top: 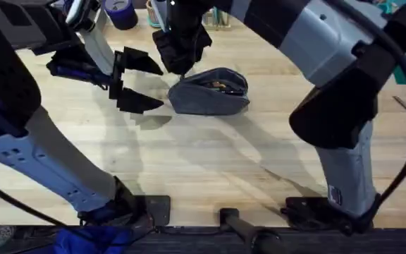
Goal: Unzip the bag, pick up the pens from the table one at a time and place them inside, then zip the bag closed.
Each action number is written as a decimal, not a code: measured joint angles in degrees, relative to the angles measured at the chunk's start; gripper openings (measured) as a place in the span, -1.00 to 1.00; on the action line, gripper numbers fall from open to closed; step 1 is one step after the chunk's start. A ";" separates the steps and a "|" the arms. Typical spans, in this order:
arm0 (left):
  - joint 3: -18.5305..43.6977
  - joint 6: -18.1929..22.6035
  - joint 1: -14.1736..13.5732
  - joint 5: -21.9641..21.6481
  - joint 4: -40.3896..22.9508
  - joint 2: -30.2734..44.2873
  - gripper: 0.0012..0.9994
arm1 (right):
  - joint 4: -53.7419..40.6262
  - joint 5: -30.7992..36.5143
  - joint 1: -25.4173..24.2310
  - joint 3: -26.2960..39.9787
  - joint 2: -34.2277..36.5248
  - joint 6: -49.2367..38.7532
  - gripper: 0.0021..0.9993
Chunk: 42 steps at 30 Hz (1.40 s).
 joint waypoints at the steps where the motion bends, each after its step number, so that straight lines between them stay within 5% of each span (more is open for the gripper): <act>1: 0.00 0.00 0.00 0.00 0.00 0.02 0.99 | 0.00 0.02 0.04 0.16 0.02 0.00 -0.95; 21: 0.00 -0.02 0.00 0.02 0.52 0.02 0.99 | -0.09 0.07 0.07 0.37 0.02 0.00 -0.95; 32: 0.00 -4.02 -5.38 -0.13 6.96 0.14 0.99 | -0.07 0.24 0.07 0.37 0.02 0.00 -0.95; 42: 0.00 -6.47 -6.78 -0.15 8.13 1.79 0.99 | 0.07 0.24 0.07 0.37 0.00 0.00 -0.95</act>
